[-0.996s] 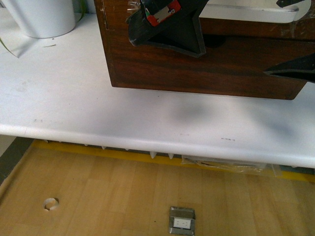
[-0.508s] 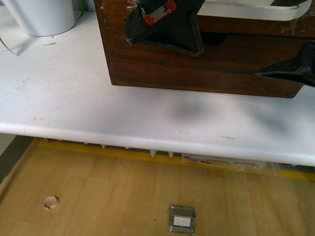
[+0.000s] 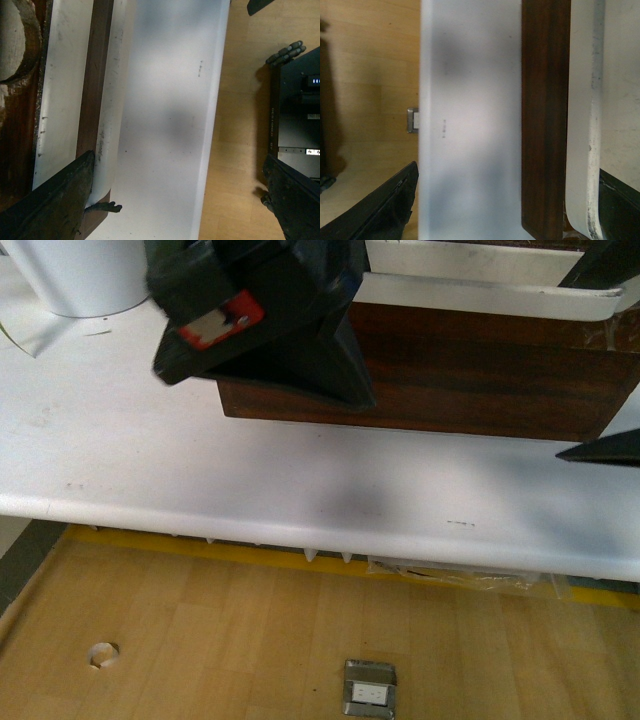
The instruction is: Open drawer
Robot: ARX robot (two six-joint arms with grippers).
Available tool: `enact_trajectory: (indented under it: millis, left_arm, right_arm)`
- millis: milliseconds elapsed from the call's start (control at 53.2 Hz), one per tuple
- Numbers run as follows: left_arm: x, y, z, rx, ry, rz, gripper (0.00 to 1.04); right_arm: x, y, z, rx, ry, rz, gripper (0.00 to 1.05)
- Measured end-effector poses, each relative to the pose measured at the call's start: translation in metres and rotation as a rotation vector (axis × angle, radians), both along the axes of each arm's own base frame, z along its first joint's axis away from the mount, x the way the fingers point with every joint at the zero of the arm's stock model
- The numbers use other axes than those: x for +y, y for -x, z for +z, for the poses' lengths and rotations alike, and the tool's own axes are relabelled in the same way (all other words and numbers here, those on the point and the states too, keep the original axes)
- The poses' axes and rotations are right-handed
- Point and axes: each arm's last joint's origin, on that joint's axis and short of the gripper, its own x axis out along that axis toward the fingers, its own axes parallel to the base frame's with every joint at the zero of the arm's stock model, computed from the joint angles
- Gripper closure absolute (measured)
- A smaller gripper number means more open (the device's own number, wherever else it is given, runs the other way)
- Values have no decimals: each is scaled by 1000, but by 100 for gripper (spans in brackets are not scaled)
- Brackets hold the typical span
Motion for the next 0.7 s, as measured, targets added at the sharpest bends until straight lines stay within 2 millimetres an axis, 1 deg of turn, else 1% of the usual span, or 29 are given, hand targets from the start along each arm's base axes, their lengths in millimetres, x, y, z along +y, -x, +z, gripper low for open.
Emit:
enact_trajectory:
  millis: [169, 263, 432, 489, 583, 658, 695]
  left_arm:
    - [6, 27, 0, 16, -28, -48, 6]
    - [10, 34, 0, 14, -36, -53, 6]
    - [13, 38, 1, -50, 5, -25, 6]
    - [14, 39, 4, -101, 55, -1, 6]
    - [21, 44, 18, -213, 166, 65, 6]
    - [32, 53, 29, -295, 284, 134, 6]
    - [38, 58, 31, -310, 339, 161, 6]
  right_arm:
    - [-1, 16, -1, 19, 2, 50, 9]
    - [-3, 22, 0, 13, -7, 66, 9]
    - [-9, 26, 7, -22, -59, 68, 9]
    - [-17, 30, 13, -24, -121, 62, 9]
    - [-33, 42, 21, -49, -218, 44, 9]
    - [-48, 54, 25, -76, -313, 11, 9]
    - [-55, 59, 26, -82, -367, -7, 9]
